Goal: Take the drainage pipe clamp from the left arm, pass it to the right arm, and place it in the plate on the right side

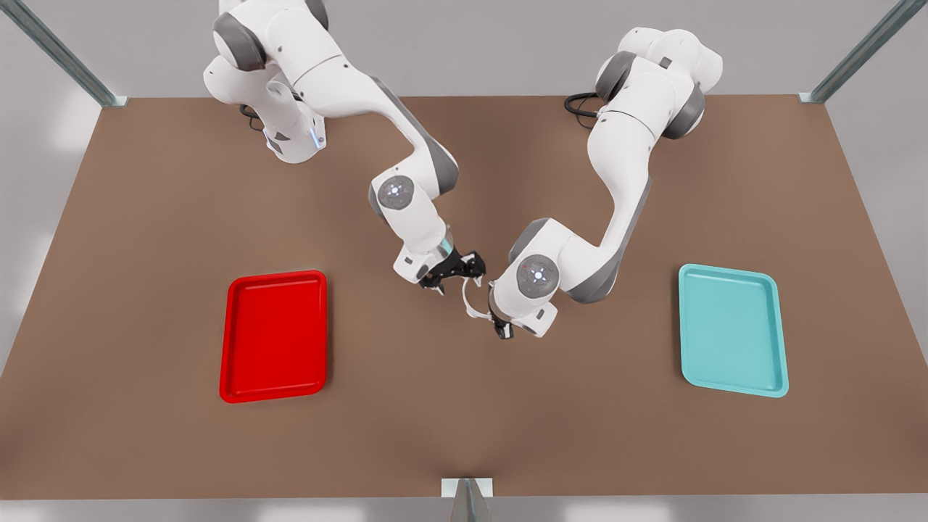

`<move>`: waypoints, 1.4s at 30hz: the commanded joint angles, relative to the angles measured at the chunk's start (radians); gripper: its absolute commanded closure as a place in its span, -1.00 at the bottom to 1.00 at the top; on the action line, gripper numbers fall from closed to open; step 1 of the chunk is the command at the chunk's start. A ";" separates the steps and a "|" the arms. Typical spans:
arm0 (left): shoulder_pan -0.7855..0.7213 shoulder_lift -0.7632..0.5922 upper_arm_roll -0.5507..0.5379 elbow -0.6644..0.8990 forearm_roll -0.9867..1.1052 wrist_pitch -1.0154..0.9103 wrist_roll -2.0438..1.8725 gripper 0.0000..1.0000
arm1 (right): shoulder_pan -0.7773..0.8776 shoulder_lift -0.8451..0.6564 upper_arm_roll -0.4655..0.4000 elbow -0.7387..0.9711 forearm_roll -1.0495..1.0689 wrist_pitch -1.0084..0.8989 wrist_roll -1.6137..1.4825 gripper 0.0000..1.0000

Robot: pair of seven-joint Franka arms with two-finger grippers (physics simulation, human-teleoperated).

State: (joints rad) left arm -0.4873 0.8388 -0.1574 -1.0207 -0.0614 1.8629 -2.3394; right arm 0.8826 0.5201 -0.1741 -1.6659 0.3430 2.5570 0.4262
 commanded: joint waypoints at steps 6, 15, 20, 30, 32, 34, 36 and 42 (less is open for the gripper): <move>-0.001 -0.004 -0.001 0.001 0.002 -0.002 -0.152 0.57 | -0.002 0.070 0.001 0.041 0.002 0.081 -0.017 -1.00; -0.001 -0.003 -0.007 0.001 0.005 0.001 -0.152 0.57 | -0.001 0.115 0.001 0.069 -0.001 0.098 -0.032 -0.15; 0.001 -0.004 -0.005 0.001 0.003 0.001 -0.147 -1.00 | -0.001 0.120 0.001 0.069 0.002 0.103 -0.029 0.57; 0.012 -0.017 -0.002 0.001 -0.001 -0.034 -0.147 -1.00 | -0.004 0.120 0.001 0.080 0.005 0.103 -0.032 0.57; 0.012 -0.021 -0.004 0.010 -0.001 -0.048 -0.147 -1.00 | -0.004 0.120 0.001 0.080 0.004 0.103 -0.032 0.57; 0.019 -0.023 -0.002 0.031 -0.003 -0.088 -0.147 -1.00 | -0.004 0.120 0.001 0.080 0.004 0.103 -0.032 0.57; 0.059 -0.075 -0.002 0.042 -0.008 -0.169 -0.130 -1.00 | -0.007 0.123 0.001 0.074 0.005 0.103 -0.032 0.57; 0.441 -0.207 -0.025 0.108 0.097 -0.562 1.800 -1.00 | -0.024 -0.115 -0.097 -0.175 -0.041 -0.115 -0.033 0.57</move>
State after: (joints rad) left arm -0.0843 0.6443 -0.1843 -0.9238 -0.0278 1.5168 -2.1387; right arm 0.8628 0.4456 -0.2562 -1.8027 0.3226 2.5856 0.3877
